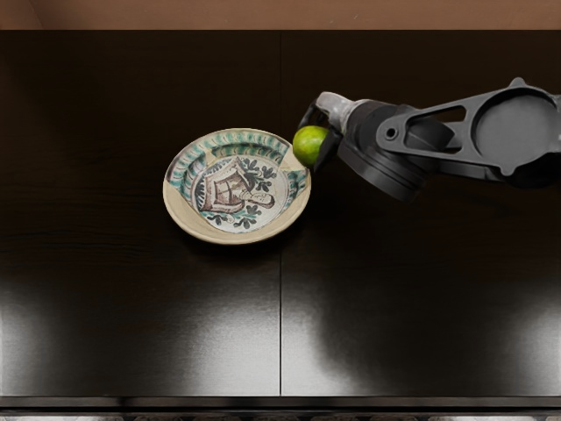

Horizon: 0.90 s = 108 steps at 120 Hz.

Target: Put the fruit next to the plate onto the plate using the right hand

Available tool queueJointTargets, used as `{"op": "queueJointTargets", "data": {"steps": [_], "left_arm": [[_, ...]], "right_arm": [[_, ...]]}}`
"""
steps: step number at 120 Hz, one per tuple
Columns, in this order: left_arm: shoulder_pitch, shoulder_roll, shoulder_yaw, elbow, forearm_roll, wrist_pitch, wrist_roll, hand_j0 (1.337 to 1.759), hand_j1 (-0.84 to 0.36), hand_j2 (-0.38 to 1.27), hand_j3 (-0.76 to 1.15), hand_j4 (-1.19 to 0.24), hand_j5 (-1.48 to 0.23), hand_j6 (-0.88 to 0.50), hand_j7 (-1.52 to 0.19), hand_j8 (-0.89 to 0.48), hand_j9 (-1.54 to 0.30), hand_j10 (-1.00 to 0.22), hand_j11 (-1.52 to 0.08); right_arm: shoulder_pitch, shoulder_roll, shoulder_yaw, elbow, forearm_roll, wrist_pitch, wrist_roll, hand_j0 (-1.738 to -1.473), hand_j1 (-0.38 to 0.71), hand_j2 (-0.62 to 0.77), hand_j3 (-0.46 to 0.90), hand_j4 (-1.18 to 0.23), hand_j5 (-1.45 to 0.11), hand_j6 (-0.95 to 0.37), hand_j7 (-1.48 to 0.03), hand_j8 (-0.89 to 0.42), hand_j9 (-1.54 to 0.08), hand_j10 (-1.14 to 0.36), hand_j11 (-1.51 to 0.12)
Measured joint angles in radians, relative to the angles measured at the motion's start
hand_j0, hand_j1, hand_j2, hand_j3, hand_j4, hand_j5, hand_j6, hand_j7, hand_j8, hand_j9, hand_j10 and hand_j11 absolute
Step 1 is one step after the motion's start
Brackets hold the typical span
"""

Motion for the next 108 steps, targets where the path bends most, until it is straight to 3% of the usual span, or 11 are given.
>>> {"op": "queueJointTargets", "data": {"steps": [66, 85, 108], "left_arm": [[0.000, 0.000, 0.000, 0.000, 0.000, 0.000, 0.000, 1.658, 0.34, 0.00, 0.00, -0.01, -0.01, -0.01, -0.01, -0.01, -0.01, -0.01, -0.01], [0.000, 0.000, 0.000, 0.000, 0.000, 0.000, 0.000, 1.658, 0.34, 0.00, 0.00, -0.01, -0.01, -0.01, -0.01, -0.01, -0.01, -0.01, -0.01], [0.000, 0.000, 0.000, 0.000, 0.000, 0.000, 0.000, 1.658, 0.34, 0.00, 0.00, -0.01, -0.01, -0.01, -0.01, -0.01, -0.01, -0.01, -0.01]], "right_arm": [[0.049, 0.241, 0.066, -0.155, 0.078, 0.018, 0.001, -1.648, 0.26, 0.16, 0.00, -0.29, -1.07, -0.25, -0.93, -0.31, -0.94, -0.56, -0.95], [0.061, 0.266, 0.067, -0.242, 0.095, 0.052, -0.002, -1.646, 0.22, 0.11, 0.00, -0.32, -1.05, -0.27, -0.93, -0.33, -0.93, -0.58, -0.94], [0.074, 0.272, 0.068, -0.265, 0.121, 0.080, -0.003, -1.644, 0.20, 0.10, 0.00, -0.36, -1.03, -0.29, -0.93, -0.36, -0.92, -0.60, -0.93]]}}
